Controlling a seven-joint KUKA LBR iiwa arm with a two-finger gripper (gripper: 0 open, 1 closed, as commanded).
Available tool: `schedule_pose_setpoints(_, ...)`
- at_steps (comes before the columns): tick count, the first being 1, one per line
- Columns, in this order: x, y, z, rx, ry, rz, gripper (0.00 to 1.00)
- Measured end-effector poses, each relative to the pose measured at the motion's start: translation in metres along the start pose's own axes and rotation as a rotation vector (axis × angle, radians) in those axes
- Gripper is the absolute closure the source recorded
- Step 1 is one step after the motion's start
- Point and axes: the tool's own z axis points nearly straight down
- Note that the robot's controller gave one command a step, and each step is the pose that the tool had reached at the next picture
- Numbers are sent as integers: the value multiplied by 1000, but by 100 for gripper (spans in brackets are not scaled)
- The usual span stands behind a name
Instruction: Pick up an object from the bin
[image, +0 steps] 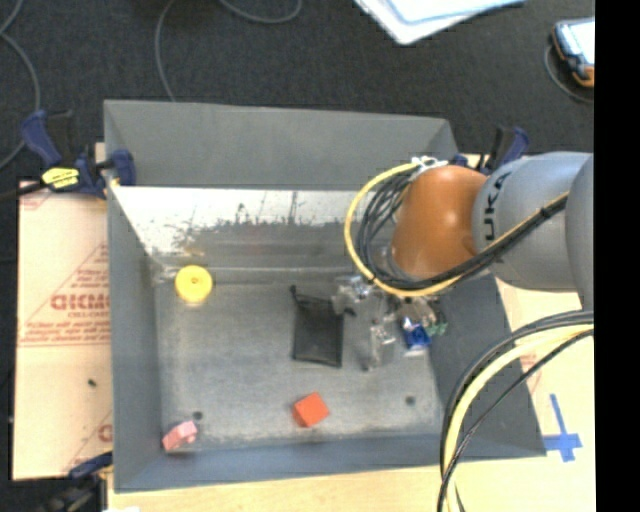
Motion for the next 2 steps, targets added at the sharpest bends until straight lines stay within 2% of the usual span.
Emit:
schedule_pose_setpoints(1, -27, 69, -5, -4, -8, 148, 0)
schedule_pose_setpoints(2, -73, 55, 0, 2, -5, -270, 100)
